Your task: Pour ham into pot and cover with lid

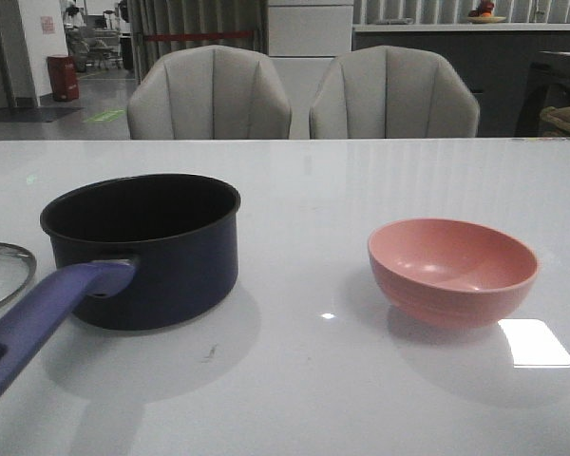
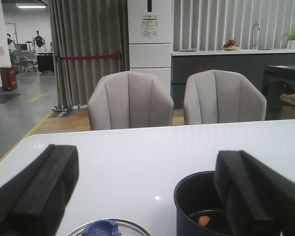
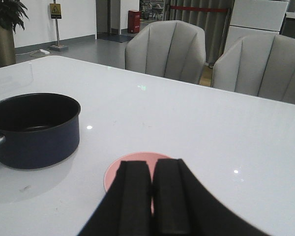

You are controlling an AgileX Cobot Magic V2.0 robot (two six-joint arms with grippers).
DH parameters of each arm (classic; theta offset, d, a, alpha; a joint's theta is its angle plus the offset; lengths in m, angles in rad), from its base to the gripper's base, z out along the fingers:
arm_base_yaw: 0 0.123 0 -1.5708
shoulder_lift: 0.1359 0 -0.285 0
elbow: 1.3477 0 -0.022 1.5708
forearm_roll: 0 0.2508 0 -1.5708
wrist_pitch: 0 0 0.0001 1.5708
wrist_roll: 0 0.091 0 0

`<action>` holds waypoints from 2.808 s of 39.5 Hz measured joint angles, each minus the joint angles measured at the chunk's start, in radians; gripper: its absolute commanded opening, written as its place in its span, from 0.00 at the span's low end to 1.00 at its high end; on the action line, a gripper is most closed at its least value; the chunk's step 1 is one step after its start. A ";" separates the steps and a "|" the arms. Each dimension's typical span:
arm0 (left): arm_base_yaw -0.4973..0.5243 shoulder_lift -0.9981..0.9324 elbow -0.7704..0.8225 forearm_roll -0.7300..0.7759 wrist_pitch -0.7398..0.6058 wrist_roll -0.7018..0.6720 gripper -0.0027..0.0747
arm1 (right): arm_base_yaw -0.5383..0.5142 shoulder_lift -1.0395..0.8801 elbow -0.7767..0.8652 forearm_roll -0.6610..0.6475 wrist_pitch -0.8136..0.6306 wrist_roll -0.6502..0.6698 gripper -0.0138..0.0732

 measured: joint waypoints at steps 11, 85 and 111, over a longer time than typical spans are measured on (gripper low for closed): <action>0.008 0.060 -0.058 0.004 0.108 0.000 0.82 | 0.000 0.000 0.000 0.000 0.008 0.000 0.35; 0.209 1.607 -1.004 -0.083 0.802 -0.120 0.91 | 0.000 -0.002 0.000 0.001 0.014 -0.002 0.35; 0.215 1.749 -1.063 -0.080 0.763 -0.178 0.91 | 0.000 -0.002 0.000 0.001 0.014 -0.002 0.35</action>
